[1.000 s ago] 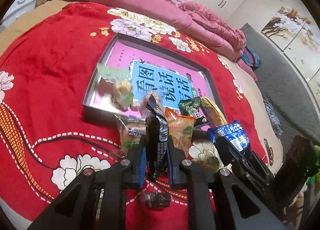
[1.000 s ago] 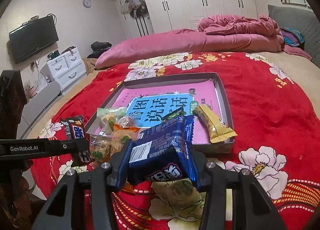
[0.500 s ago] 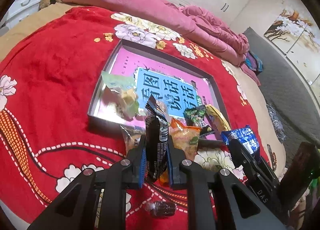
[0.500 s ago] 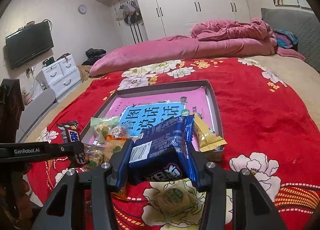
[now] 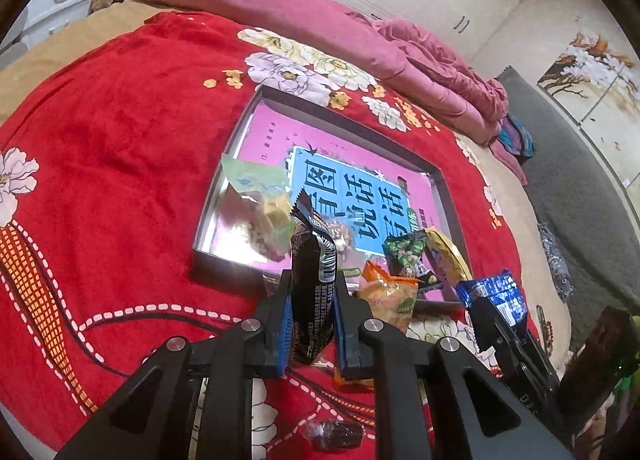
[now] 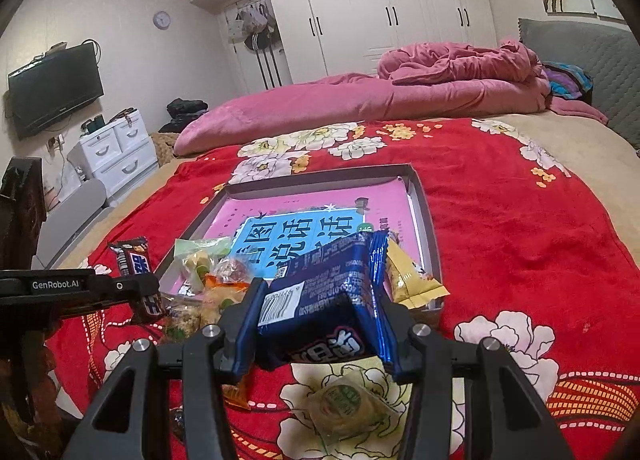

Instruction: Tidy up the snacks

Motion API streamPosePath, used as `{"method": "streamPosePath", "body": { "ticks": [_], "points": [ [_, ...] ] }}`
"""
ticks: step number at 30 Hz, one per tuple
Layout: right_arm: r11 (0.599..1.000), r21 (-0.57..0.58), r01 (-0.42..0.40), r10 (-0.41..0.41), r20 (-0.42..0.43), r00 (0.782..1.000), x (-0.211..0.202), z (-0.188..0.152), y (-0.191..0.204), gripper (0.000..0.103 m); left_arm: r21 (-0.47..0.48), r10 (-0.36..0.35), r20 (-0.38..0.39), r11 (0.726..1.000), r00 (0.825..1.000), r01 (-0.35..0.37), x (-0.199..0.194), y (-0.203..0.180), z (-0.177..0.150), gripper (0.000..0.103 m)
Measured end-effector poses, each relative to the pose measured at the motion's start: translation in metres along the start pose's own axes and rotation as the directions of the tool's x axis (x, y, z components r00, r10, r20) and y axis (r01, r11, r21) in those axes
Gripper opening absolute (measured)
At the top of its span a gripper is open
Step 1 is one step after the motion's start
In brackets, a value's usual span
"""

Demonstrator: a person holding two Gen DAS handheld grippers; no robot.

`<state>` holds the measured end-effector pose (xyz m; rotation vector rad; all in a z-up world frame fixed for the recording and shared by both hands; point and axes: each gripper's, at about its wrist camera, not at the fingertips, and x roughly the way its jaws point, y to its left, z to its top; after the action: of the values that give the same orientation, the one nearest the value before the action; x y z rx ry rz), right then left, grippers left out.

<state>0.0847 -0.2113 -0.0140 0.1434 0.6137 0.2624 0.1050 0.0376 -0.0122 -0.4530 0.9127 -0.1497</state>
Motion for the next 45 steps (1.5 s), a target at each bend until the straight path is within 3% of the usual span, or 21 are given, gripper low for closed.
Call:
{"method": "streamPosePath", "body": {
  "ticks": [18,28,45],
  "points": [
    [1.0,0.01,0.013,-0.013,-0.01,1.0,0.009,0.002,-0.002,0.05,-0.02,-0.026,0.043,0.999,0.999,0.027,0.013,-0.008,0.024,0.017],
    [0.999,0.032,0.019,-0.019,0.001,1.0,0.01,0.005,-0.007,0.05,-0.013,-0.004,0.075,1.0,0.997,0.005,0.026,-0.003,0.035,0.017],
    [0.998,0.065,0.017,-0.018,0.01,1.0,0.027,0.014,-0.013,0.05,-0.016,0.006,0.036,1.0,0.999,-0.006,0.05,0.001,0.037,0.017]
  ]
}}
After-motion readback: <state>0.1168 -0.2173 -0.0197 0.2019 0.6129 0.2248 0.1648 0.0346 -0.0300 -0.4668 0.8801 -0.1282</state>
